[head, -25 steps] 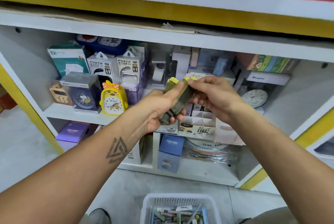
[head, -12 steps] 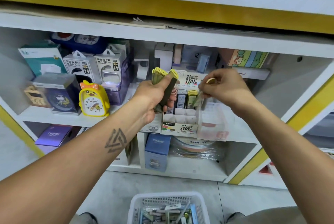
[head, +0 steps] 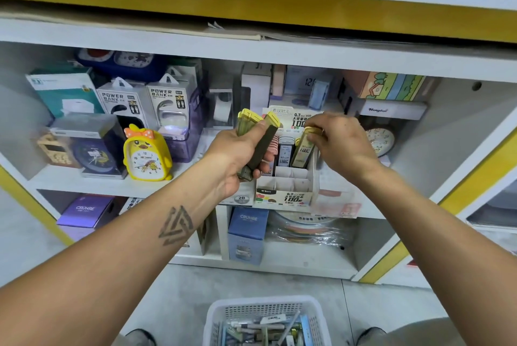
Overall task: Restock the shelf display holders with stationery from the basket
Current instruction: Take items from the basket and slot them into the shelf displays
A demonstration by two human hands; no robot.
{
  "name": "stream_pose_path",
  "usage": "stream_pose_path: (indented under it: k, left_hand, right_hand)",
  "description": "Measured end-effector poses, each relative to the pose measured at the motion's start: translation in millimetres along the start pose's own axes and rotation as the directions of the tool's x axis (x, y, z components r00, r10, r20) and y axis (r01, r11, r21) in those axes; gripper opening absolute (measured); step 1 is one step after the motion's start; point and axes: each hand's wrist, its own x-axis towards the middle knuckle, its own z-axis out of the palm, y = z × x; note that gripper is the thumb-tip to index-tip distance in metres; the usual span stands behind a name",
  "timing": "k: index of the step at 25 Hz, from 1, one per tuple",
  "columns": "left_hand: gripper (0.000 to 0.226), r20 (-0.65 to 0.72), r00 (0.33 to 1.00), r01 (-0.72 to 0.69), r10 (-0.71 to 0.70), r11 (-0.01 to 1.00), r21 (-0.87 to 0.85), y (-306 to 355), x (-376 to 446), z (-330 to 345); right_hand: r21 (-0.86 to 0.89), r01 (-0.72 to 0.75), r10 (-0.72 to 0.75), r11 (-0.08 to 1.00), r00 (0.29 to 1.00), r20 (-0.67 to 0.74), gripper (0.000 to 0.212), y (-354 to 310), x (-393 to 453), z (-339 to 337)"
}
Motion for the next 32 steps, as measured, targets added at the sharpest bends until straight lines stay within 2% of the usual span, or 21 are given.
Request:
stream_pose_path:
  k: [3,5,9,11,12,13,14,15,16,17,18,21,23,25,27,29,32]
  left_hand:
    - [0.037,0.014,1.0,-0.006,0.006,1.0,0.008,-2,0,-2]
    - [0.037,0.022,1.0,-0.008,0.008,1.0,0.01,-2,0,-4]
    - [0.04,0.072,0.997,0.018,-0.019,1.0,0.018,-5,0,-5]
    - [0.042,0.104,0.994,0.037,-0.039,0.999,0.024,-5,-2,-5]
    - [0.044,0.115,0.992,0.048,-0.051,0.999,0.024,-5,-3,-4]
    - [0.046,0.125,0.99,0.061,-0.063,0.998,0.021,-5,-3,-4]
    - [0.047,0.135,0.988,0.072,-0.074,0.997,0.021,-6,-3,-3]
    - [0.047,0.144,0.986,0.078,-0.081,0.997,0.024,-6,-4,-2]
    - [0.047,0.153,0.985,0.082,-0.085,0.996,0.029,-6,-5,-1]
    - [0.047,0.161,0.983,0.085,-0.09,0.996,0.034,-6,-6,1]
    - [0.047,0.17,0.981,0.09,-0.095,0.995,0.035,-7,-7,2]
    - [0.047,0.192,0.977,0.091,-0.097,0.995,0.043,-8,-10,6]
    - [0.045,0.154,0.982,0.1,-0.107,0.994,0.05,-7,-10,6]
    - [0.038,0.071,0.99,0.119,-0.12,0.993,0.025,-6,-7,3]
    - [0.037,-0.008,0.992,0.123,-0.123,0.992,0.017,-5,-3,-3]
    - [0.037,-0.057,0.992,0.112,-0.11,0.993,0.027,-4,0,-6]
    - [0.037,-0.032,0.997,0.074,-0.073,0.997,0.022,-3,0,-4]
  right_hand:
    - [-0.056,0.062,-0.067,0.997,0.994,-0.089,0.008,-2,0,1]
    - [-0.098,0.08,-0.089,0.992,0.992,-0.091,0.013,-4,-1,3]
    - [-0.211,0.054,-0.039,0.976,0.997,0.072,0.006,-5,-4,11]
    - [-0.277,0.049,-0.02,0.959,0.994,0.108,0.018,-1,-3,13]
    - [-0.219,0.018,0.003,0.976,0.995,0.095,0.022,-2,-2,13]
    - [-0.084,-0.06,0.066,0.995,0.995,0.075,0.023,-3,0,10]
    - [0.146,-0.181,0.17,0.973,0.982,0.082,0.021,-6,2,6]
    - [0.421,-0.317,0.28,0.85,0.948,0.15,0.019,-10,3,2]
    - [0.629,-0.42,0.343,0.654,0.906,0.248,0.019,-16,2,-2]
    - [0.732,-0.46,0.344,0.503,0.883,0.319,0.019,-21,1,-5]
    - [0.767,-0.467,0.324,0.441,0.879,0.349,0.02,-24,1,-7]
    - [0.796,-0.446,0.304,0.409,0.889,0.342,0.019,-27,-1,-12]
    - [0.82,-0.419,0.336,0.39,0.894,0.297,0.017,-21,1,-19]
    - [0.832,-0.387,0.358,0.396,0.9,0.248,0.013,-14,1,-27]
    - [0.812,-0.36,0.359,0.459,0.911,0.201,0.011,-9,1,-31]
    - [0.719,-0.325,0.359,0.614,0.927,0.112,0.011,-7,1,-31]
    - [0.4,-0.263,0.285,0.878,0.959,0.004,0.017,-5,1,-28]
